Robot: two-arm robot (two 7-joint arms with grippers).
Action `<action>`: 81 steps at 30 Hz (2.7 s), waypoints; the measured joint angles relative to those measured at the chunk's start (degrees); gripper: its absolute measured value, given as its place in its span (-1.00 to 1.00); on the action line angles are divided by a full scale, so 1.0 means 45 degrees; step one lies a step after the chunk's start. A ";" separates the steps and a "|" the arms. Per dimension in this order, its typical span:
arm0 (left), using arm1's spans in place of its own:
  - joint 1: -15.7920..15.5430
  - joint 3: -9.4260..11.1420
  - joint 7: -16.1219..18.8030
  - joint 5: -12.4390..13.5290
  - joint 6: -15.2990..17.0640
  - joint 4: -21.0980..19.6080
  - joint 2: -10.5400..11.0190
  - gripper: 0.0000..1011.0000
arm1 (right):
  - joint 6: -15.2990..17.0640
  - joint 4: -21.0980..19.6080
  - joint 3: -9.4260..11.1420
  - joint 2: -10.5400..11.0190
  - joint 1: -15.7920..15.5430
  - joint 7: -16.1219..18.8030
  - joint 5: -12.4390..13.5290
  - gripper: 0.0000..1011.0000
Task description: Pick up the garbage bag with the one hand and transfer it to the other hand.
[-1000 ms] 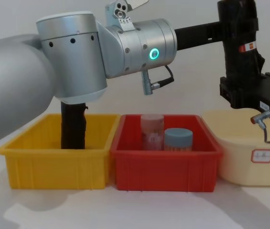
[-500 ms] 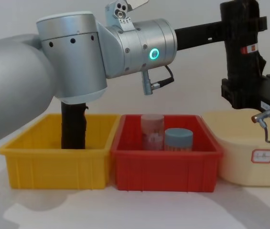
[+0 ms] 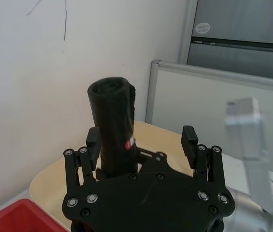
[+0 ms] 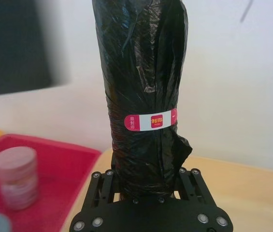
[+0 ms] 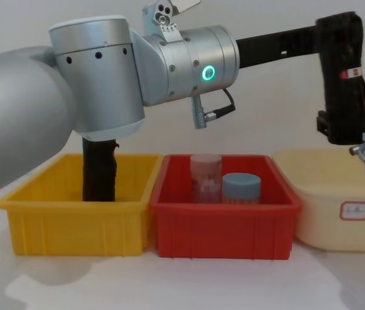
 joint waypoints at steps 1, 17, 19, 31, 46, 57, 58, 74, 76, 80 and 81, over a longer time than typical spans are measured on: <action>0.0000 0.0000 0.0000 0.0000 0.0000 0.0000 0.0000 0.98 | 0.0048 0.0282 0.0097 -0.0025 0.0200 -0.0058 0.0021 0.08; 0.0000 0.0000 0.0000 0.0000 -0.0001 0.0000 0.0000 0.98 | 0.0191 0.2324 0.1578 0.0174 0.1907 -0.0559 0.0405 0.08; 0.0000 0.0000 0.0000 0.0000 -0.0001 0.0000 0.0000 0.98 | 0.0190 0.2456 0.1722 0.0231 0.2003 -0.0575 0.0451 0.08; 0.0000 0.0000 0.0000 0.0000 -0.0001 0.0000 0.0000 0.98 | 0.0299 0.2758 0.2322 0.0564 0.2174 -0.0396 0.0607 0.57; 0.0000 0.0000 0.0000 0.0000 -0.0002 0.0000 0.0000 0.98 | 0.0385 0.1439 0.2596 0.0779 0.1527 0.0114 0.0611 0.98; 0.0082 0.0000 0.0105 0.0016 -0.0030 -0.0162 0.0068 0.98 | 0.0334 0.0274 0.2740 0.0832 0.0987 0.0457 0.0675 0.98; 0.0135 -0.0014 0.0198 0.0038 -0.0048 -0.0272 0.0117 0.98 | 0.0339 0.0204 0.2744 0.0837 0.0946 0.0478 0.0678 0.98; 0.1379 -0.0558 0.1835 0.0734 -0.0298 -0.2643 0.1214 0.98 | 0.0893 -0.1477 0.2622 0.0920 -0.0252 0.1363 0.0757 0.98; 0.1751 -0.0767 0.2238 0.0909 -0.0319 -0.3262 0.1497 0.98 | 0.0973 -0.1650 0.2584 0.0928 -0.0391 0.1495 0.0795 0.98; 0.2125 -0.1004 0.2624 0.1074 -0.0326 -0.3842 0.1761 0.98 | 0.1211 -0.2220 0.2402 0.0968 -0.0872 0.1896 0.0908 0.98; 0.2247 -0.1087 0.2716 0.1110 -0.0326 -0.4024 0.1847 0.98 | 0.1247 -0.2340 0.2351 0.0978 -0.0946 0.1959 0.0924 0.98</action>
